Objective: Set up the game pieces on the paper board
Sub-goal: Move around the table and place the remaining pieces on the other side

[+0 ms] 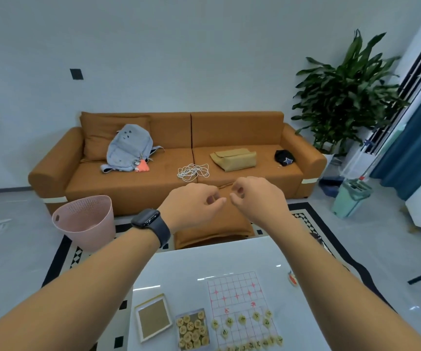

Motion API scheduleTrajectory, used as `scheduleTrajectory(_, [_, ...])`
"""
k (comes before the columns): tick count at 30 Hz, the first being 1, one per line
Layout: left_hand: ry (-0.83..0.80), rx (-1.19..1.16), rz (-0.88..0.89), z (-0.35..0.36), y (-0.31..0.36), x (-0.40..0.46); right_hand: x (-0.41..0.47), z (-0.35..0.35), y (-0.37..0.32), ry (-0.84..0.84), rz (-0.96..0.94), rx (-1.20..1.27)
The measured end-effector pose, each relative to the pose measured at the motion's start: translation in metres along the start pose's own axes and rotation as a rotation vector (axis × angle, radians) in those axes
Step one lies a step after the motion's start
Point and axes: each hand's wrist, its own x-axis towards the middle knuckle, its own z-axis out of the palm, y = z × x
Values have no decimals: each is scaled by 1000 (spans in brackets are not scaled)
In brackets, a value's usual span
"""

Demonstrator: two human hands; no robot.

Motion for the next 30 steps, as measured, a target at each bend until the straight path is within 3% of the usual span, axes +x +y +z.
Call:
scheduleTrajectory(9, [-58,-25,78,-11,-107,4,25,54,-79,58,37,0])
scheduleTrajectory(16, [-146,-26,249,-46,-201,-4,32,83,-172,80,219,-18])
scheduleTrajectory(21, [-169,-59,331,-63,-221,-17,7,87,-206,41,325,-87])
scheduleTrajectory(26, [-237,-45,394,-63,-233,-41,-10,101,-234,-171,292,-205])
scheduleTrajectory(30, [-228,-38,404,-69,-247,-53,-9,102,-243,-134,284,-224])
